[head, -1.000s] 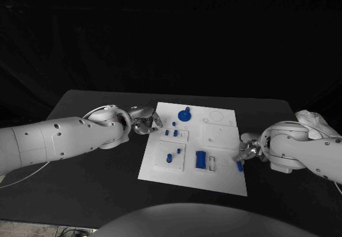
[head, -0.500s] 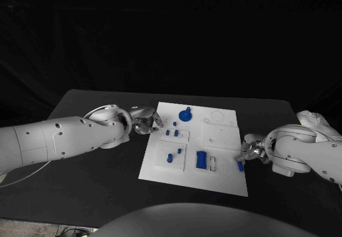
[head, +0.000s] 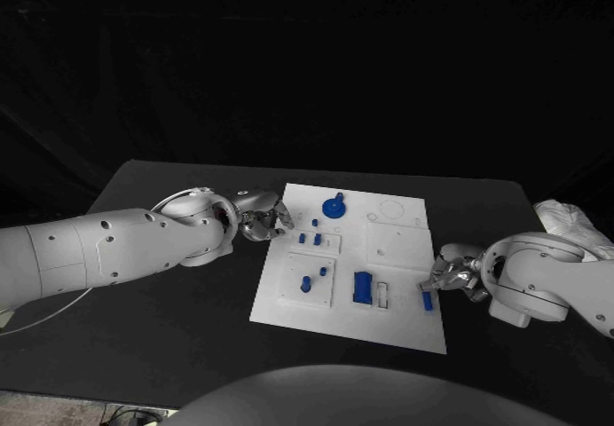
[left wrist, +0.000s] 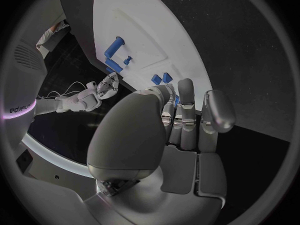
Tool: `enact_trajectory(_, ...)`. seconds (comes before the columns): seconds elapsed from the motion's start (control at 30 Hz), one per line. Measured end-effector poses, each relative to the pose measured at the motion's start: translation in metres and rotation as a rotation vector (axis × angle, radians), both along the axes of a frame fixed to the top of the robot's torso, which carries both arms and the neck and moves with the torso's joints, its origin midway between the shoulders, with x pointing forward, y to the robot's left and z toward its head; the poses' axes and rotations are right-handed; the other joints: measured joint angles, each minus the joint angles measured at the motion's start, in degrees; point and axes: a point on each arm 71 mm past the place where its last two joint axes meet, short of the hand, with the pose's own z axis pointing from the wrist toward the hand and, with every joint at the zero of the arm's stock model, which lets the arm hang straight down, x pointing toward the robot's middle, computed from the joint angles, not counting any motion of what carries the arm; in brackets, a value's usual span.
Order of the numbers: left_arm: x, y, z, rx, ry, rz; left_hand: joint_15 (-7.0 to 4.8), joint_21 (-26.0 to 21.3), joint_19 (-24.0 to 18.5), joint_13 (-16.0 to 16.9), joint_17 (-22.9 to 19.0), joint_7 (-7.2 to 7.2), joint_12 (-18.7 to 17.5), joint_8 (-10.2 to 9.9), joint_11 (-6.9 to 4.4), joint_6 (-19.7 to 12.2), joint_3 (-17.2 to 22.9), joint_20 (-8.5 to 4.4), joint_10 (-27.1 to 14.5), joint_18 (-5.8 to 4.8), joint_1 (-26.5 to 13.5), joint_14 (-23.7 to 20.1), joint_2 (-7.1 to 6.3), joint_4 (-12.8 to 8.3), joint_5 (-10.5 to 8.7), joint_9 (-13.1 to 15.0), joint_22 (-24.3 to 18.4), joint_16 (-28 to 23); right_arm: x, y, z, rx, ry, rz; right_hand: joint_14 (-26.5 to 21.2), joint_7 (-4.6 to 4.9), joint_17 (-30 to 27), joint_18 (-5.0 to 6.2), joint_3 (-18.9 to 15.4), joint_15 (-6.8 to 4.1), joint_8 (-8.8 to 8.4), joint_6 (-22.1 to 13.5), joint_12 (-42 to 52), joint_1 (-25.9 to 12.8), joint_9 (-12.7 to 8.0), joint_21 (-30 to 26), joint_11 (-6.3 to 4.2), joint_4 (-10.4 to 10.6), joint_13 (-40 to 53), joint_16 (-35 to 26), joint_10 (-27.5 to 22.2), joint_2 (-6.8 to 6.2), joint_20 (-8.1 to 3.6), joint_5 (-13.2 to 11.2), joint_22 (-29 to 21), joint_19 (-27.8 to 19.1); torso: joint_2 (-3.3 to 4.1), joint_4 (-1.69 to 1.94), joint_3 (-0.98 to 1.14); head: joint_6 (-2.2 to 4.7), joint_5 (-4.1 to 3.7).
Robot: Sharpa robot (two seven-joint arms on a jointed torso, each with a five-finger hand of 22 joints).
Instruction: Assemble the parts on the task board
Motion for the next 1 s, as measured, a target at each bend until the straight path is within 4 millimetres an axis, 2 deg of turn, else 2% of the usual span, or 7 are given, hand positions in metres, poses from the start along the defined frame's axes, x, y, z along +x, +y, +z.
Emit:
enact_trajectory(0.37, 0.0, -0.001, 0.0, 0.001, 0.002, -0.002, 0.0, 0.0, 0.0, 0.0, -0.1, 0.0, 0.0, 0.0, 0.0, 0.0, 0.0, 0.0, 0.0, -0.01, 0.0, 0.0, 0.0, 0.0, 0.0, 0.0, 0.0, 0.0, 0.001, 0.012, 0.01, 0.068, 0.01, -0.012, 0.0, 0.0, 0.0, 0.0, 0.7, 0.0, 0.0, 0.0, 0.0, -0.9, 0.6, 0.0, 0.01, -0.1, 0.0, 0.0, 0.0, 0.16, 0.0, -0.6, 0.0, 0.0, -0.01, 0.03, -0.04, 0.0, -0.39)
enact_trajectory(0.77, 0.001, -0.002, -0.001, 0.003, 0.005, -0.002, 0.0, 0.0, 0.0, 0.0, -0.1, 0.0, 0.0, 0.0, 0.0, 0.0, 0.0, 0.0, 0.0, 0.0, 0.0, 0.0, 0.0, 0.0, 0.0, 0.0, 0.0, 0.0, 0.004, 0.035, 0.005, 0.141, 0.104, -0.023, 0.0, 0.03, 0.0, 0.0, 1.1, 0.0, -0.12, -0.3, 0.0, -1.1, 0.9, -0.5, 0.01, -0.2, 0.0, 0.0, 0.0, 0.37, 0.01, -1.1, 0.0, 0.0, -0.01, 0.07, -0.07, 0.0, -0.54)
enact_trajectory(1.0, 0.001, -0.003, -0.001, 0.004, 0.007, -0.004, 0.0, 0.0, 0.0, 0.0, -0.1, 0.0, 0.0, 0.0, 0.0, 0.0, 0.0, 0.0, 0.0, 0.0, 0.0, 0.0, 0.0, 0.0, 0.0, 0.0, 0.0, 0.0, 0.005, 0.041, -0.003, 0.162, 0.159, -0.034, 0.0, 0.0, 0.0, 0.0, 1.6, 0.0, -0.28, -0.4, 0.0, -2.0, 1.2, -0.8, 0.01, -0.2, 0.0, -0.2, 0.0, 0.57, 0.01, -1.2, 0.0, 0.0, 0.03, 0.03, -0.08, 0.0, -0.48)
